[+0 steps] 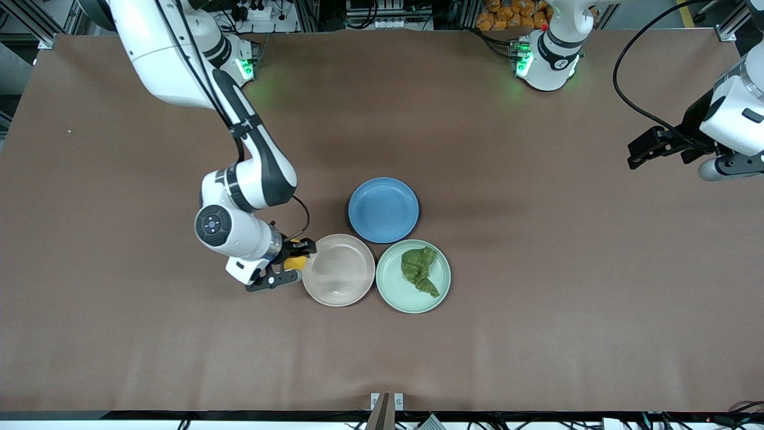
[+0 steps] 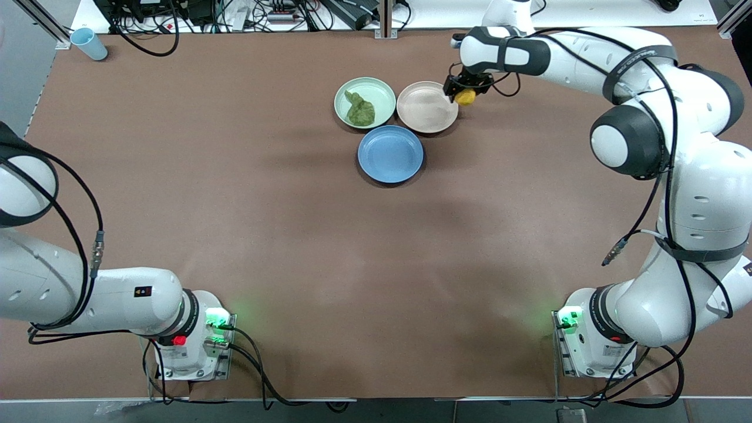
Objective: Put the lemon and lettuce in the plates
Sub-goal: 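Lift the left gripper away while the right gripper carries the lemon toward plates, then lower the lemon onto the cream-white plate and open the right gripper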
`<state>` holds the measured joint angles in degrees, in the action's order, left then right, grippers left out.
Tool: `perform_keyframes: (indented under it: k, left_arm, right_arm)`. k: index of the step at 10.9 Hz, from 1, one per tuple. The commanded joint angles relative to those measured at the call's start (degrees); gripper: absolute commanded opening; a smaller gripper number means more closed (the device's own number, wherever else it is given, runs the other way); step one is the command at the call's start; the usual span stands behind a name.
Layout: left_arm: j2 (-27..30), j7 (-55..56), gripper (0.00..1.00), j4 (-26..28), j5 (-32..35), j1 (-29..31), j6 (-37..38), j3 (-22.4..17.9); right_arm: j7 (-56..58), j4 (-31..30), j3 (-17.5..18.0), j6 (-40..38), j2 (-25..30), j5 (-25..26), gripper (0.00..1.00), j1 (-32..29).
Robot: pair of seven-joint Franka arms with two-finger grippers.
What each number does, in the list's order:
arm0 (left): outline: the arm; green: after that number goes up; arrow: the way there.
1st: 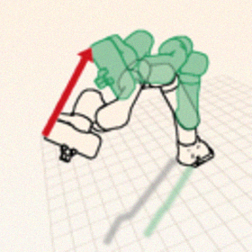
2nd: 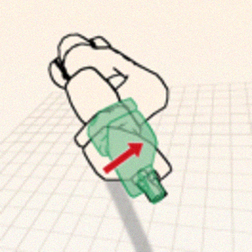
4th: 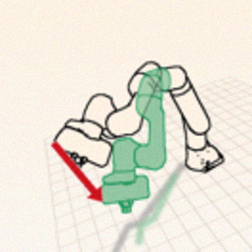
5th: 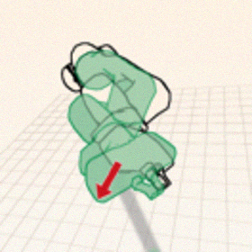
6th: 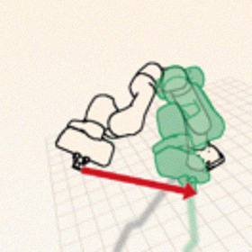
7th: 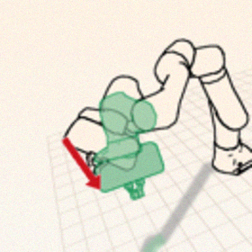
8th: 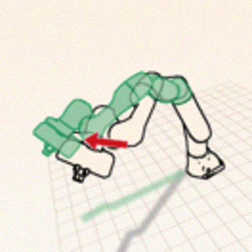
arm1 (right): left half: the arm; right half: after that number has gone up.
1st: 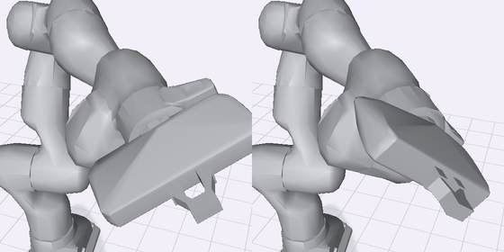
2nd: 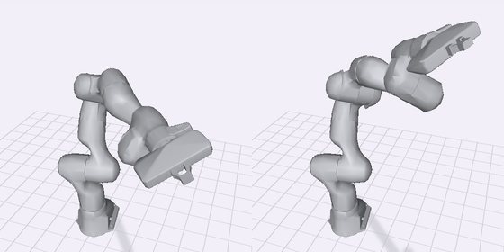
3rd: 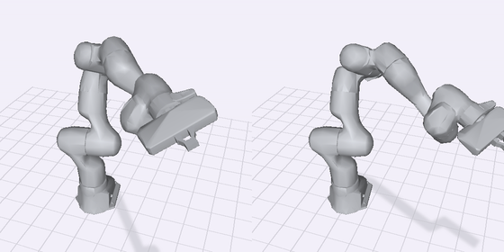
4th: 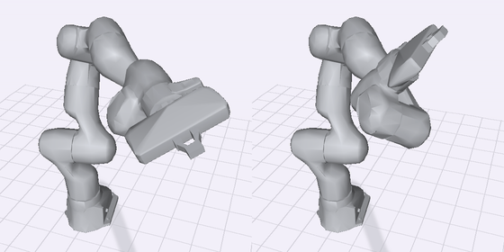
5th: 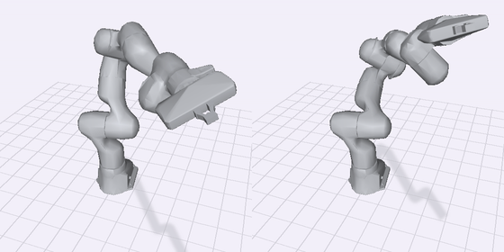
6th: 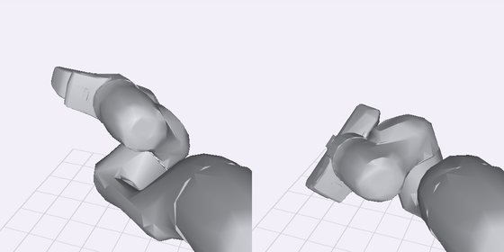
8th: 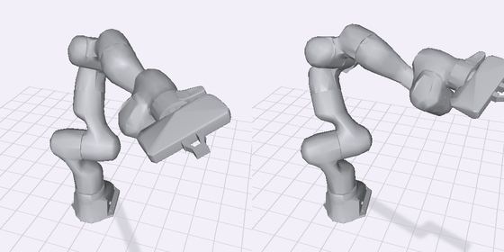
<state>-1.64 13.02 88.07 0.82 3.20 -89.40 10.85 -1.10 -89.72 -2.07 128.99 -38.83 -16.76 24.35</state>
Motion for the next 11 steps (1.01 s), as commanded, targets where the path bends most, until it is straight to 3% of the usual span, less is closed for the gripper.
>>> perform_keyframes:
  k: [1,5,9,11]
  left_arm:
    - [1.5,-1.1,1.00,1.3,-1.3,1.0,0.7,1.5]
    - [0.8,-1.0,1.00,1.1,-1.3,0.8,0.0,1.5]
    - [0.8,-1.0,1.00,1.3,-1.3,0.9,-0.9,1.5]
    - [0.8,-1.1,1.00,1.4,-1.3,1.0,-1.9,1.6]
  right_arm:
    - [-1.9,2.3,-0.4,3.0,-2.6,-4.3,0.29,2.2]
    - [-1.9,3.0,-0.4,8.6,-5.4,-9.9,0.29,4.6]
    - [-2.6,4.6,-0.4,11.5,-8.1,-10.7,0.30,6.6]
    - [-4.3,4.6,-0.5,11.7,-8.6,-10.7,0.39,6.7]
